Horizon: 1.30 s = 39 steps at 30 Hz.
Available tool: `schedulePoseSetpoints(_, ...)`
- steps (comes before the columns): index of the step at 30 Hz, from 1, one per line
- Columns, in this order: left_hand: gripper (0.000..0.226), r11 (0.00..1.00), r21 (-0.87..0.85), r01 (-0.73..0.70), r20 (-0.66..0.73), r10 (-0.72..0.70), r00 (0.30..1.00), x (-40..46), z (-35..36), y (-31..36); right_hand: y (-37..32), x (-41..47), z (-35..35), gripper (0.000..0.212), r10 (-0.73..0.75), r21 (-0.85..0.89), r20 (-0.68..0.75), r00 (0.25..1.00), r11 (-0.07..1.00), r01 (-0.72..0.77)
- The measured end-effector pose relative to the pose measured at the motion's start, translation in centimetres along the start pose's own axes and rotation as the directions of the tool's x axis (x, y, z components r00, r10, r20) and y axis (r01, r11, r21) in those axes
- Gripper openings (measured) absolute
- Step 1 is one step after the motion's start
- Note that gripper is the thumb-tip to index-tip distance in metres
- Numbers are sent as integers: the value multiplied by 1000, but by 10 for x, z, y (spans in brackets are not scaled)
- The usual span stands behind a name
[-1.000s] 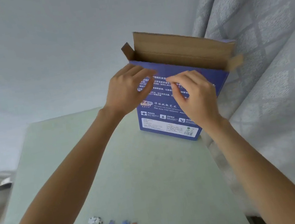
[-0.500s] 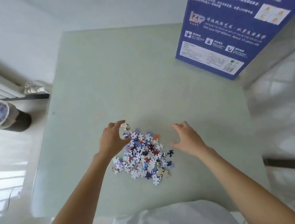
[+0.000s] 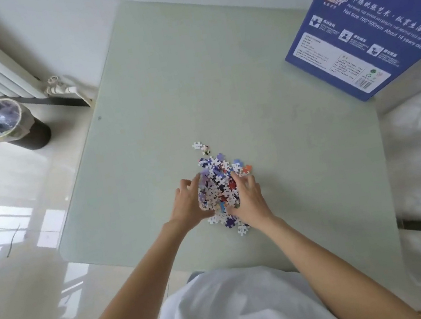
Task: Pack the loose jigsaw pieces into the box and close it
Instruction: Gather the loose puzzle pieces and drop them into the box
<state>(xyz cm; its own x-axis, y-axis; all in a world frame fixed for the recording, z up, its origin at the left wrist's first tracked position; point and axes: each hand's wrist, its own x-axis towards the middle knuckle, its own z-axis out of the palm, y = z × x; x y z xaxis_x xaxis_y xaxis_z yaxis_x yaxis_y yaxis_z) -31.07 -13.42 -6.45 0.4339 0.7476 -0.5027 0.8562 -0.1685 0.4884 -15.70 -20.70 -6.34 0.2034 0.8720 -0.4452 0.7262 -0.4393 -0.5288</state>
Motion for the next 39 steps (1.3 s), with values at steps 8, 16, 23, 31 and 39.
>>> schedulePoseSetpoints(8, 96, 985, 145, -93, 32, 89, 995, 17, 4, 12, 1, 28, -14, 118, -69, -420, 50, 996, 904, 83)
schedulePoseSetpoints(16, 69, 987, 114, -109, 18, 108, 994, 18, -2, 7, -8, 31, -12, 89, -151, -361, 112, 982, 915, 182)
schedulePoseSetpoints(23, 44, 993, 39, -110, -27, 111, 993, 16, -7, 3, -12, 29, -9, 57, -149, -261, 115, 982, 949, 174)
schedulePoseSetpoints(31, 28, 993, -32, -112, -85, 109, 990, 14, -12, -6, -13, 28, -14, 40, -137, -169, 111, 984, 973, 155)
schedulePoseSetpoints(39, 22, 988, -147, -48, -134, 28, 991, 13, -17, -9, -13, 26, -25, 33, -160, -195, -9, 987, 969, 155)
